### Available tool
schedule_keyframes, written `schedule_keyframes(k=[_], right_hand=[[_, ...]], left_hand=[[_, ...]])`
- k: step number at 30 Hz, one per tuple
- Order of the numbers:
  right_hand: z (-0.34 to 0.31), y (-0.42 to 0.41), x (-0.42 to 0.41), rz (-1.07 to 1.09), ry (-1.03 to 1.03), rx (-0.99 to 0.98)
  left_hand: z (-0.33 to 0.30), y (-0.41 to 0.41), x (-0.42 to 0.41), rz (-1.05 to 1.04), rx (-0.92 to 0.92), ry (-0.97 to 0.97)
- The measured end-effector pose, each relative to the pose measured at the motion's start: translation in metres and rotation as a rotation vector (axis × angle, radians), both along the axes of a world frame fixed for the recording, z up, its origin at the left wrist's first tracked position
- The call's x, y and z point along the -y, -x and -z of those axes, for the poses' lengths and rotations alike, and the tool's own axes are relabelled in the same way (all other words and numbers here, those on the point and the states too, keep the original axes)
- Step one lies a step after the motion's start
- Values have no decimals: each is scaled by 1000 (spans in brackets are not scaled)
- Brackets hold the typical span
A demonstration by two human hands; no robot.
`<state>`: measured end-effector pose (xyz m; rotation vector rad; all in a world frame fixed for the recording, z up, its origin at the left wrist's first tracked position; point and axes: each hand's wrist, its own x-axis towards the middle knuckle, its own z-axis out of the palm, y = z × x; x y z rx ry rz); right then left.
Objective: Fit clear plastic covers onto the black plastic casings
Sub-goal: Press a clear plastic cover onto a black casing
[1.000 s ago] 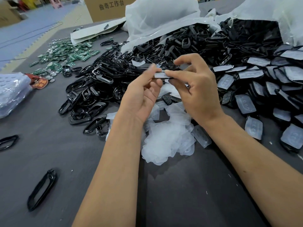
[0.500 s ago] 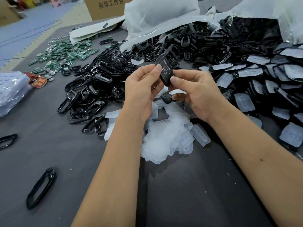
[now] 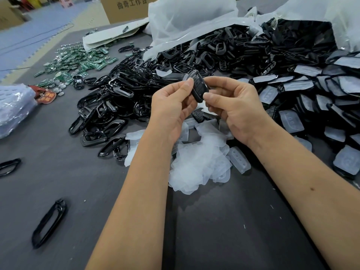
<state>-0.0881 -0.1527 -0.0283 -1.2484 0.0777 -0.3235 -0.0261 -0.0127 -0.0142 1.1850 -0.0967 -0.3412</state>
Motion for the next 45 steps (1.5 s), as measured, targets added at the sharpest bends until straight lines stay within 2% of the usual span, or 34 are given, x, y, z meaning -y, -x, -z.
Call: schedule_keyframes(k=[5,13,23,28,39,42,45], right_hand=[[-3,1,2,-26,-47,12],[-4,-1,-5,-18,-170,-58],[-8,3,4,-51,-133,-50],[-8,0,6,-75,-202,-113],[-12,4,14,-73,-287,-59],[-15,8,17,-58,-200,-37],[-20,14,23,67,192,-14]], left_hand=[[0,0,0,46,39,-49],[3,-1,1,-5,68,-75],[4,0,0,45,97,-48],[5,1,0,48,114,-89],[-4,-1,-4,146,171,-175],[-7,0,-5,149,172,-179],[-11,2,-3,123,208,-191]])
